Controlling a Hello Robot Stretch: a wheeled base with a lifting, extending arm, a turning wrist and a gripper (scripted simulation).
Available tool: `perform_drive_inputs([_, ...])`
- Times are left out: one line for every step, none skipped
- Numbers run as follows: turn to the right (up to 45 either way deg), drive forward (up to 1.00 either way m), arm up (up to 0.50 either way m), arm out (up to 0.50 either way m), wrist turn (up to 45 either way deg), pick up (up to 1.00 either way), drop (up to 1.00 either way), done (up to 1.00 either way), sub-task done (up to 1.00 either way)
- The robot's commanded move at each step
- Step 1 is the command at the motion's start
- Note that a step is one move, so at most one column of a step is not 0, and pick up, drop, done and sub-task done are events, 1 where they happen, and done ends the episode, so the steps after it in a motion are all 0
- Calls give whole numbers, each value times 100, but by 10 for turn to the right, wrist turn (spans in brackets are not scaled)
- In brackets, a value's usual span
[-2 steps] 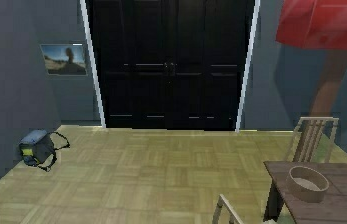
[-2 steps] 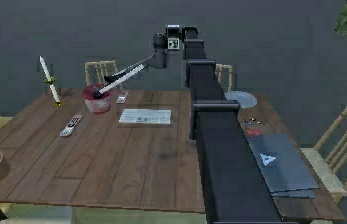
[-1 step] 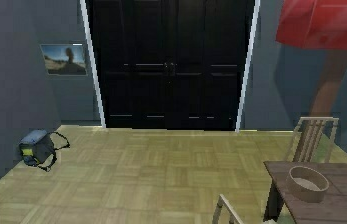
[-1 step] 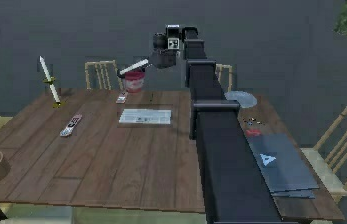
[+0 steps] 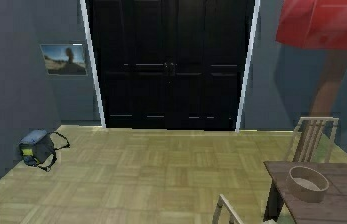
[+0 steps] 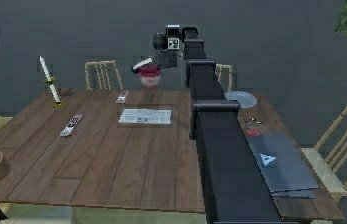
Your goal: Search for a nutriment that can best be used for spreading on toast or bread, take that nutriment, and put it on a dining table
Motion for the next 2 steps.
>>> perform_drive_inputs([0, 0, -14, 0, 0, 0, 0, 0, 0])
perform_drive_inputs([0, 0, -32, 0, 0, 0, 0, 0, 0])
